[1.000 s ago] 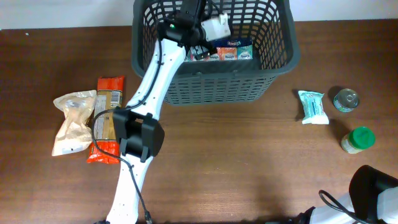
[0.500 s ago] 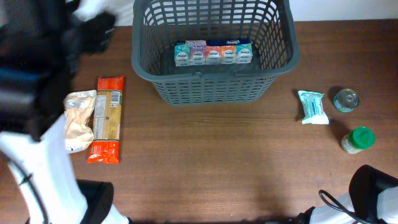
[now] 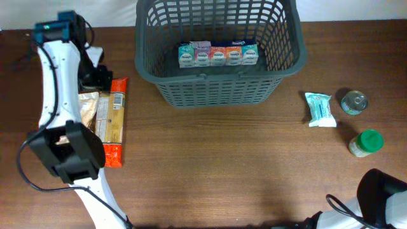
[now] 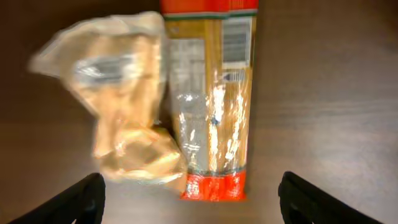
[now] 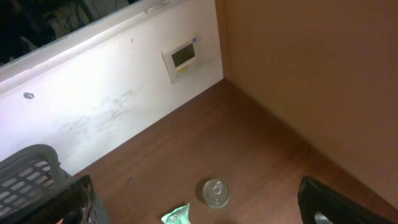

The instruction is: Pack container

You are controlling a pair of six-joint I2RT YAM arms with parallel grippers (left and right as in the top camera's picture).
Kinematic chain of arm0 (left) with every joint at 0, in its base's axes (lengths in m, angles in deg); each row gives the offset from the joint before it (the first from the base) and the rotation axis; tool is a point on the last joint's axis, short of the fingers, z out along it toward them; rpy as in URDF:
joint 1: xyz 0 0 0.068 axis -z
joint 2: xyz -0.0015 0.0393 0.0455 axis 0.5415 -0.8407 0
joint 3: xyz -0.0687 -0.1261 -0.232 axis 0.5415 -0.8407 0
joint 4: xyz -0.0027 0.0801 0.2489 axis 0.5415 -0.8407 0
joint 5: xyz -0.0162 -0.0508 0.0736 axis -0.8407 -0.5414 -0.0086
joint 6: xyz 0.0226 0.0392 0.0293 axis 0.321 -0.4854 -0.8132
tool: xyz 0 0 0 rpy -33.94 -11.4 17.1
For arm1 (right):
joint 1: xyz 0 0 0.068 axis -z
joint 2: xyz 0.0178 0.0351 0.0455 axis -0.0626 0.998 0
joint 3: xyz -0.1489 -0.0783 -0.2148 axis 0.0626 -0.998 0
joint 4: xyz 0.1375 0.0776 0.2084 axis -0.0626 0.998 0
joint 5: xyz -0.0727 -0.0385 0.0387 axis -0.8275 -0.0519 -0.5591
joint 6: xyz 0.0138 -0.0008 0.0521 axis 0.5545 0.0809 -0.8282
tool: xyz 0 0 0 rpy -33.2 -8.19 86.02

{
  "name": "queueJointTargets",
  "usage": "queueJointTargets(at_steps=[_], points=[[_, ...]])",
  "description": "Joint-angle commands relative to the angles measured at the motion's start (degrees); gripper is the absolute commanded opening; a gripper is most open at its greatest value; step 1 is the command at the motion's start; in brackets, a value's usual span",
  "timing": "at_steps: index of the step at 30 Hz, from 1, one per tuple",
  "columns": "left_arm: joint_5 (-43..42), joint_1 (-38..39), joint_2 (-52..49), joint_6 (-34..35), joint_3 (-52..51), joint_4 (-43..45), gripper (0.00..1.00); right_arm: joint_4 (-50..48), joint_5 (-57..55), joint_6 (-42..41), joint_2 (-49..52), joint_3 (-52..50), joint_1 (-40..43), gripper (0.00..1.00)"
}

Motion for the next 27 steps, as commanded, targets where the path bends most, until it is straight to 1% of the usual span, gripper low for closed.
queueJointTargets(at_steps=[1,5,11,22,24,27], points=[[-3.0,-0.6,-1.2,1.8,-10.5,5.7,0.81,0.3,-0.7,-0.5,-0.2,0.1,0.4,0.99],[-2.9,-0.8,-1.3,4.3,-19.2,12.7,0.81,0.3,-0.7,-0.5,-0.2,0.1,0.4,0.99],[-2.7,-0.8,-1.3,4.5,-28.9,19.9,0.81,0.3,-0.7,-0.5,-0.2,0.1,0.4,0.99],[-0.9,-0.9,-1.4,4.2,-36.2,30.4,0.81,0.3,-0.7,-0.5,-0.2,0.1,0.4,0.99],[-0.3,-0.9,-1.4,4.2,-36.9,31.1,0.80,0.3,-0.7,-0.5,-0.2,0.1,0.4,0.99],[2.1,-1.0,-1.4,4.2,-37.0,31.2,0.73,0.3,-0.7,-0.5,-0.2,0.1,0.4,0.99]])
